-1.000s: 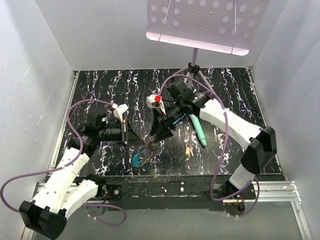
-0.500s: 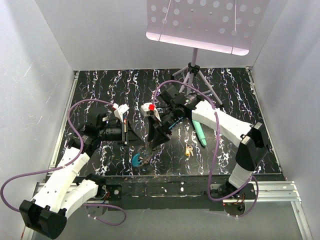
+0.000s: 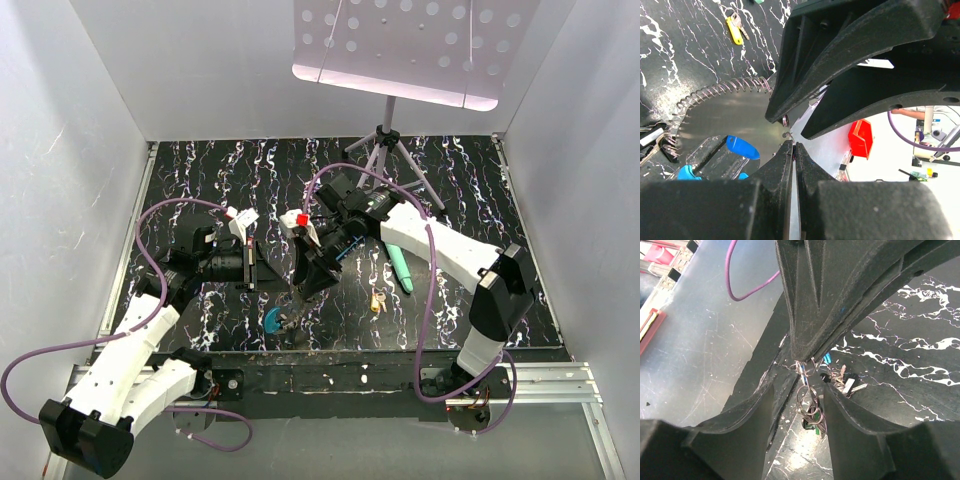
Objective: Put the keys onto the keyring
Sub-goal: Adjust the keyring.
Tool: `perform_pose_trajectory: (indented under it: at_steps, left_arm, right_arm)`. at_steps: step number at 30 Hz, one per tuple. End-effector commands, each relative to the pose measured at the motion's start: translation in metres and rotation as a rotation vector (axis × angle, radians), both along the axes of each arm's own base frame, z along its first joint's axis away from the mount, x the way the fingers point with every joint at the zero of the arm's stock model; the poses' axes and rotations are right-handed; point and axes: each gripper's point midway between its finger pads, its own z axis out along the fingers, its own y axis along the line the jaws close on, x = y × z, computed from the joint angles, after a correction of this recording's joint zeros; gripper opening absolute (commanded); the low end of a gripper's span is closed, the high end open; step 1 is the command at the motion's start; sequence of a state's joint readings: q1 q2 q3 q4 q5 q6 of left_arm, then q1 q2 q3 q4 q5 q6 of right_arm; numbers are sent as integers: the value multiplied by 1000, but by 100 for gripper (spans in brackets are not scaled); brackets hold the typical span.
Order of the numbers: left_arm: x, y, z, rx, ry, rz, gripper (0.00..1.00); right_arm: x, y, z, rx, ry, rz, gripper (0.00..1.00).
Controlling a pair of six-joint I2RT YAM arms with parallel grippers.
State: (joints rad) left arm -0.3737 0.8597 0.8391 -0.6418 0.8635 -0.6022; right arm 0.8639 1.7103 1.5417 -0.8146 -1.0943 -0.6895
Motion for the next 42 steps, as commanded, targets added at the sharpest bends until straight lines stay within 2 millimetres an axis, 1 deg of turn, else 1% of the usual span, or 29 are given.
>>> perform_pose_trajectory:
  at_steps: [1, 5, 10, 12, 14, 21, 23, 27, 31, 32, 33, 34, 36, 37, 39, 42]
  left_arm:
    - [-3, -4, 19, -49, -61, -42, 0]
    - [-3, -4, 17, -47, -56, -44, 0]
    - [-2, -4, 17, -47, -56, -44, 0]
    - [-1, -4, 15, -43, -57, -45, 0]
    - [0, -5, 13, -39, -53, -44, 0]
    - [5, -5, 6, -23, -44, -42, 0]
    - [8, -6, 4, -18, -40, -34, 0]
    - [14, -7, 1, -13, -28, -12, 0]
    - [17, -6, -5, -1, -12, 19, 0]
    - [18, -4, -6, 5, -16, 33, 7]
    - [18, -3, -7, 12, -17, 47, 17]
    - [19, -1, -7, 21, -21, 66, 22]
    - [19, 4, -3, 34, -49, 99, 37]
    - [20, 8, -1, 47, -67, 127, 43]
    - [17, 16, 5, 67, -115, 171, 51]
    - [12, 28, 8, 85, -153, 228, 56]
  right_arm:
    - [-1, 2, -4, -5, -4, 17, 53]
    - [-1, 3, -8, -16, -7, 15, 53]
    - [-1, 5, -10, -26, 0, 18, 47]
    - [-1, 5, -12, -30, 0, 17, 43]
    - [-1, 5, -13, -34, 1, 16, 37]
    - [0, 6, -15, -37, 5, 5, 25]
    - [0, 6, -17, -41, 7, 3, 19]
    - [0, 7, -19, -47, 17, -1, 10]
    - [1, 7, -23, -52, 23, -7, 8]
    - [1, 7, -23, -53, 24, -11, 8]
    - [1, 8, -25, -56, 24, -13, 8]
    - [2, 7, -25, -58, 28, -17, 8]
    - [3, 8, -27, -62, 29, -24, 8]
    - [3, 8, -28, -64, 28, -26, 8]
    - [5, 9, -28, -65, 28, -32, 8]
    - [5, 9, -29, -71, 38, -35, 7]
